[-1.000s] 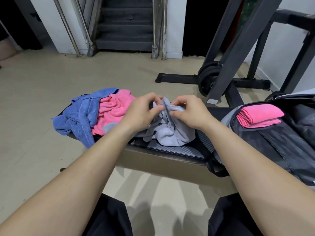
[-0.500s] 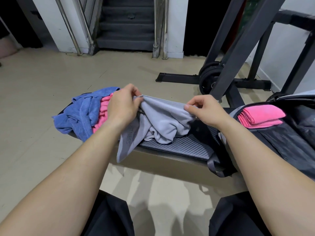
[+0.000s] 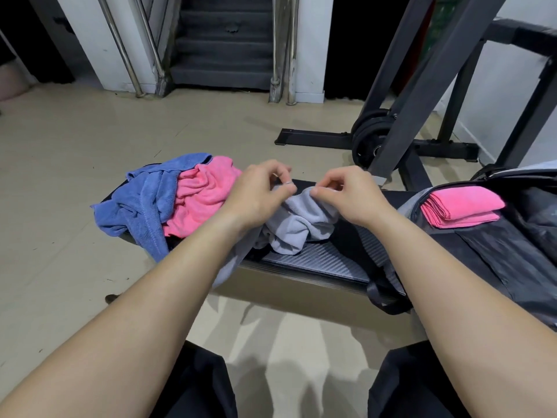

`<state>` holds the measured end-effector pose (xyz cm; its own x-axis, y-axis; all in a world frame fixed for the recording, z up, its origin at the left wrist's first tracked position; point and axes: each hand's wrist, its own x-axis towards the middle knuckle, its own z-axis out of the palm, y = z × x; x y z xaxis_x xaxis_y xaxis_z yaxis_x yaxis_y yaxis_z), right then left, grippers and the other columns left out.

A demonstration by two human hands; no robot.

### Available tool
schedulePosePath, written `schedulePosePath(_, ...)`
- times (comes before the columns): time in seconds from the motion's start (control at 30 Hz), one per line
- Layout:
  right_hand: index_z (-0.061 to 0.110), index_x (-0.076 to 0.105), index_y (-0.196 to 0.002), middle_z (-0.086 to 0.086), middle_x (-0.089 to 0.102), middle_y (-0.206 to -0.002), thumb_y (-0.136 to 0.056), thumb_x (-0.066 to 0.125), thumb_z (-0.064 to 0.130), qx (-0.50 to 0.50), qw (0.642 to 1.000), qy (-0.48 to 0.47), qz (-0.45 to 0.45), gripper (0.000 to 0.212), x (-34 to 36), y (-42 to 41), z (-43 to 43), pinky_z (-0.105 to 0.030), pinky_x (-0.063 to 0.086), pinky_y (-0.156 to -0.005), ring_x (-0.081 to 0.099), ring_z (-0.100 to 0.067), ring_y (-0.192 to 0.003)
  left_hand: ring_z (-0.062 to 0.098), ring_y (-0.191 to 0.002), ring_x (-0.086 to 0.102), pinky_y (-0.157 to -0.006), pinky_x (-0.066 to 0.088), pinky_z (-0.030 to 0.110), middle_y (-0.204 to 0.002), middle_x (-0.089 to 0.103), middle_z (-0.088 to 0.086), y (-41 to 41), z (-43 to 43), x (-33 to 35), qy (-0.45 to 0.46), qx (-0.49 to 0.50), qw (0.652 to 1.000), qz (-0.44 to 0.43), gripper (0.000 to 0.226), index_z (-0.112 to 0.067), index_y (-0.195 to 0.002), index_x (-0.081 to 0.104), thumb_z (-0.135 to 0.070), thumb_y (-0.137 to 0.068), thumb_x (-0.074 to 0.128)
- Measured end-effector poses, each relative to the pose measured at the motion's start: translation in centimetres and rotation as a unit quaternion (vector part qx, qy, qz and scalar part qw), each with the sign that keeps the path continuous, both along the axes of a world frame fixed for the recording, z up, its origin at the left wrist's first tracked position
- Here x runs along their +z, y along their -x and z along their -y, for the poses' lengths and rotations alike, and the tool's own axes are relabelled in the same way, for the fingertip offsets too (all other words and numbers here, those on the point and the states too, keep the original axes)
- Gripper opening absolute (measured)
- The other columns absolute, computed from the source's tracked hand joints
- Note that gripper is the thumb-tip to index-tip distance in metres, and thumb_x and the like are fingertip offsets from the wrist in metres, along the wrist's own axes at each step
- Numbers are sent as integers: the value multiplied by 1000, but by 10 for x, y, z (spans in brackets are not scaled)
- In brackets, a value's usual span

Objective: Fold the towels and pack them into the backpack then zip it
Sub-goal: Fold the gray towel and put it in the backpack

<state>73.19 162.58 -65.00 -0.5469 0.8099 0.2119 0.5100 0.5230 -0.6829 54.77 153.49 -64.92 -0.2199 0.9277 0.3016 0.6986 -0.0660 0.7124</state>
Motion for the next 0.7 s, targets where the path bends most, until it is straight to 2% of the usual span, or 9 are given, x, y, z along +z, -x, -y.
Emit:
schedulePosePath(0.03,19,75,-80,11,64,-63,-87,75,31,26,1000,7,-9,14,2,4,5,-13,38,-53,53,2,-57,11,-105,66,-95,50,33,-112,72,0,-4,-2,-4,15,-25,1000,6,15,-28,-80,58,-24,-87,71)
schedulePosePath(0.1,20,75,-81,12,63,-61,-88,74,29,48,999,11,-23,12,5,6,10,-12,39,-54,53,4,-56,11,-89,67,-87,53,40,-90,70,-5,-6,-5,-9,32,-36,999,10,15,-28,-83,57,-26,-88,71)
schedulePosePath(0.2,25,72,-84,11,69,-73,-89,74,23,43,998,26,-30,6,3,0,6,-17,45,-62,57,1,-64,13,-74,60,-79,52,41,-76,63,-6,1,-8,-7,6,32,999,10,17,-27,-81,57,-22,-87,72)
schedulePosePath(0.37,24,71,-83,5,70,-79,-88,74,20,-12,997,45,-58,7,-8,-7,-7,-29,50,-71,61,-8,-71,17,-74,64,-78,53,41,-75,67,-7,7,-9,-7,-11,87,996,1,22,-29,-77,53,-21,-88,70)
schedulePosePath(0.5,18,70,-80,6,64,-71,-84,78,25,-95,990,45,-94,11,-11,-16,-15,-24,43,-63,52,-6,-61,20,-77,64,-79,53,43,-80,68,0,11,-8,-8,2,77,997,10,20,-28,-79,54,-21,-89,69)
schedulePosePath(0.57,17,73,-82,9,66,-73,-85,77,24,-72,992,55,-93,9,-8,-17,-14,-22,43,-64,55,-5,-65,15,-82,64,-84,53,39,-89,71,0,8,-7,-6,-2,46,999,20,16,-25,-81,58,-19,-88,70)
schedulePosePath(0.63,16,76,-90,9,71,-82,-88,75,21,-6,994,75,-77,5,-4,-10,-6,-21,46,-72,61,-4,-75,8,-98,67,-93,51,34,-104,73,-1,0,-6,-6,0,-3,999,35,16,-24,-82,59,-16,-87,71)
schedulePosePath(0.7,15,77,-93,8,73,-84,-89,75,19,46,993,82,-67,7,-2,-1,2,-19,47,-75,61,-1,-78,5,-100,67,-93,52,31,-103,72,-5,-8,-7,-9,18,-41,998,33,15,-23,-83,59,-15,-88,71)
